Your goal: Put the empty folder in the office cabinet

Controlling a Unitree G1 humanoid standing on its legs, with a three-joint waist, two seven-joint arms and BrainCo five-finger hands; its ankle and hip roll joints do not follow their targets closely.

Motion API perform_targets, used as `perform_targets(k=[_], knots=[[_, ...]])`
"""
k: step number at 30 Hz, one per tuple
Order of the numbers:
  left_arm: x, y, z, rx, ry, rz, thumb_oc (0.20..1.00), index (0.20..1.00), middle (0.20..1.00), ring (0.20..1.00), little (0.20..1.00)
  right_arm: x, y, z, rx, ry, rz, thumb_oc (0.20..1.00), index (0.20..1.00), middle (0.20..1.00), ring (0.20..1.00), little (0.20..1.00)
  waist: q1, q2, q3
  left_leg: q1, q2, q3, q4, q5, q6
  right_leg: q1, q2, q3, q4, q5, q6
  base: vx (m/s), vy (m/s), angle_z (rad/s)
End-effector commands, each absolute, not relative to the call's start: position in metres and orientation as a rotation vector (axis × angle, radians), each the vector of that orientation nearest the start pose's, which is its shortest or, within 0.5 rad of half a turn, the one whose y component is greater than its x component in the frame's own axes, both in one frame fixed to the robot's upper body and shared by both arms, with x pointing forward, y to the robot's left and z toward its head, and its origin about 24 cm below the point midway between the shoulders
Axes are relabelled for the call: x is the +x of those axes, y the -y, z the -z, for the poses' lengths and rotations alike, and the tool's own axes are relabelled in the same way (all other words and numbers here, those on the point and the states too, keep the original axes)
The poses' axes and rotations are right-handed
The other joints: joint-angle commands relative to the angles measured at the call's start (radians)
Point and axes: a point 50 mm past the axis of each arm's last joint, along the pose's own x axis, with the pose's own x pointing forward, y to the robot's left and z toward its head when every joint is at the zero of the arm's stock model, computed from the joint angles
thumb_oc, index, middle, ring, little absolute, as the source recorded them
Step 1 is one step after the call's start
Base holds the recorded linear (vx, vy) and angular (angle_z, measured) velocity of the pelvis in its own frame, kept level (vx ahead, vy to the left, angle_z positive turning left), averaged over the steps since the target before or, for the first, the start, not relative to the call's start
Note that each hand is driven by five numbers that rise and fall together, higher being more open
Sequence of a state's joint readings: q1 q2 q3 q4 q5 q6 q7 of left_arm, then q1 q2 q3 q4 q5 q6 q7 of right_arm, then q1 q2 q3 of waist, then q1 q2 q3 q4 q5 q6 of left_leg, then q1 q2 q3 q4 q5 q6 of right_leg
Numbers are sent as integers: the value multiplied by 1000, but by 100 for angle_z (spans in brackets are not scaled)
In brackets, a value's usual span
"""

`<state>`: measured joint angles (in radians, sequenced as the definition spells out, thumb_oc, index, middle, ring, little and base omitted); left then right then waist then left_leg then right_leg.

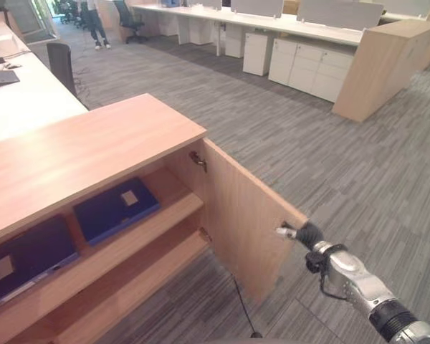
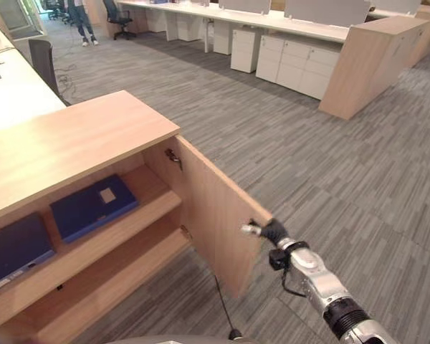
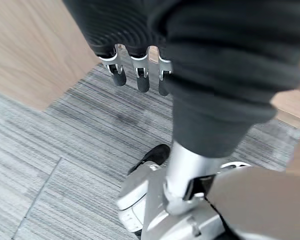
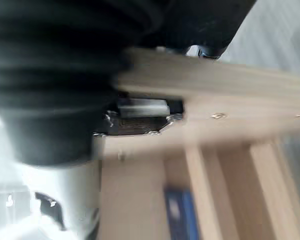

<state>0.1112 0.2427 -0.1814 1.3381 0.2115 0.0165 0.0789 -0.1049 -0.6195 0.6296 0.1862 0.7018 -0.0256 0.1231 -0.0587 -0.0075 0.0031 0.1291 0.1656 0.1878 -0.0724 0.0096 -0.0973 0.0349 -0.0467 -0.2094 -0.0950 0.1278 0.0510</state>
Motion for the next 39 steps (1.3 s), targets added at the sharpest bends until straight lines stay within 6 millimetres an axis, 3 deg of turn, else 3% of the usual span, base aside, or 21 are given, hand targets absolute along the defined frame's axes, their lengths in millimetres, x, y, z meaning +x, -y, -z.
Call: perform_targets(k=[1, 5, 6, 11, 20, 23, 24, 25, 26, 27, 28, 29, 30, 34, 35, 39], knots=[[35, -252, 167, 619, -1412, 76, 1000, 1000, 1000, 1000, 1000, 217, 9, -63, 610, -122, -1127, 1000, 1000, 1000, 1000, 1000, 108, -52, 21, -34, -66, -40, 67, -74, 35, 19, -19, -44, 27, -167, 33, 0, 0, 0], [33, -253, 166, 635, -1412, 65, 1000, 1000, 1000, 1000, 1000, 209, -4, -59, 762, -190, -1130, 1000, 1000, 1000, 1000, 1000, 119, -57, 22, -37, -65, -47, 70, -75, 35, 20, -21, -50, 27, -166, 32, -5, -6, 26], [33, -254, 166, 644, -1408, 59, 1000, 1000, 1000, 1000, 1000, 203, -13, -50, 835, -264, -1122, 1000, 1000, 1000, 1000, 1000, 131, -59, 25, -40, -64, -52, 75, -75, 34, 21, -22, -55, 28, -166, 30, -11, -15, 20], [30, -255, 166, 642, -1415, 41, 1000, 1000, 1000, 1000, 1000, 197, -14, -39, 879, -321, -1101, 1000, 1000, 1000, 1000, 1000, 149, -63, 29, -49, -58, -66, 86, -73, 30, 25, -21, -67, 28, -171, 27, -7, -23, 28], [34, -259, 164, 624, -1392, 8, 1000, 1000, 1000, 1000, 1000, 193, -6, -26, 834, -364, -1093, 1000, 1000, 1000, 1000, 1000, 173, -64, 42, -73, -44, -88, 103, -61, 17, 25, -19, -96, 31, -179, 24, -14, -45, 9], [49, -263, 161, 601, -1326, -44, 1000, 1000, 1000, 1000, 1000, 212, 18, -22, 646, -278, -1017, 1000, 1000, 1000, 1000, 1000, 200, -75, 89, -174, -37, -111, 204, -47, -4, 23, -29, -155, 34, -186, 17, -117, -72, 32], [50, -263, 161, 602, -1326, -44, 1000, 1000, 1000, 1000, 1000, 212, 18, -22, 646, -278, -1017, 1000, 1000, 1000, 1000, 1000, 197, -77, 86, -179, -39, -114, 204, -44, -3, 19, -31, -158, 34, -184, 18, -127, -59, 72], [64, -258, 160, 582, -1276, -46, 1000, 1000, 1000, 1000, 1000, 226, 45, -17, 400, -229, -949, 1000, 1000, 1000, 1000, 1000, 199, -77, 107, -241, 26, 1, 270, -10, -17, 34, -39, -238, 23, -206, 18, -134, -50, 107], [69, -255, 160, 581, -1258, -28, 1000, 1000, 1000, 1000, 1000, 228, 55, -10, 302, -245, -926, 1000, 1000, 1000, 1000, 1000, 192, -77, 112, -260, 69, 103, 299, 10, -14, 35, -43, -281, 20, -207, 16, -131, -54, 142], [70, -255, 160, 581, -1257, -27, 1000, 1000, 1000, 1000, 1000, 228, 55, -10, 299, -245, -925, 1000, 1000, 1000, 1000, 1000, 193, -77, 111, -263, 70, 104, 302, 9, -15, 33, -42, -280, 20, -207, 15, -126, -50, 191], [70, -251, 161, 579, -1263, 10, 1000, 1000, 1000, 1000, 1000, 233, 78, 4, 128, -275, -837, 1000, 1000, 1000, 1000, 1000, 175, -81, 108, -260, 127, 298, 333, 16, -6, 47, -48, -361, 13, -211, 10, -72, -10, 201], [66, -250, 163, 570, -1284, 18, 1000, 1000, 1000, 1000, 1000, 231, 89, 19, 46, -329, -792, 1000, 1000, 1000, 1000, 1000, 171, -77, 103, -250, 129, 356, 325, 1, 2, 59, -52, -390, 12, -218, 7, -21, 40, 216], [67, -230, 168, 549, -1289, 43, 1000, 1000, 1000, 1000, 1000, 224, 95, 41, -33, -407, -737, 1000, 1000, 1000, 1000, 1000, 160, -75, 94, -242, 119, 374, 304, 8, 2, 72, -54, -403, 12, -220, 4, 81, 160, 160], [71, -220, 170, 455, -1340, 24, 1000, 1000, 1000, 1000, 1000, 197, 115, 95, -295, -660, -690, 1000, 1000, 1000, 1000, 1000, 143, -48, 41, -174, 10, 311, 134, -3, 30, 86, -100, -426, 17, -181, 34, 124, 288, 63], [59, -233, 170, 464, -1384, 17, 1000, 1000, 1000, 1000, 1000, 181, 134, 119, -426, -795, -643, 1000, 1000, 1000, 1000, 1000, 159, -33, 24, -164, -26, 283, 90, -1, 42, 91, -129, -451, 26, -172, 45, 137, 318, 37], [55, -238, 169, 530, -1409, 53, 1000, 1000, 1000, 1000, 1000, 158, 151, 145, -500, -968, -540, 1000, 1000, 1000, 1000, 1000, 179, -21, 0, -143, -100, 208, 29, -1, 74, 108, -208, -515, 86, -169, 70, 115, 234, 70]])
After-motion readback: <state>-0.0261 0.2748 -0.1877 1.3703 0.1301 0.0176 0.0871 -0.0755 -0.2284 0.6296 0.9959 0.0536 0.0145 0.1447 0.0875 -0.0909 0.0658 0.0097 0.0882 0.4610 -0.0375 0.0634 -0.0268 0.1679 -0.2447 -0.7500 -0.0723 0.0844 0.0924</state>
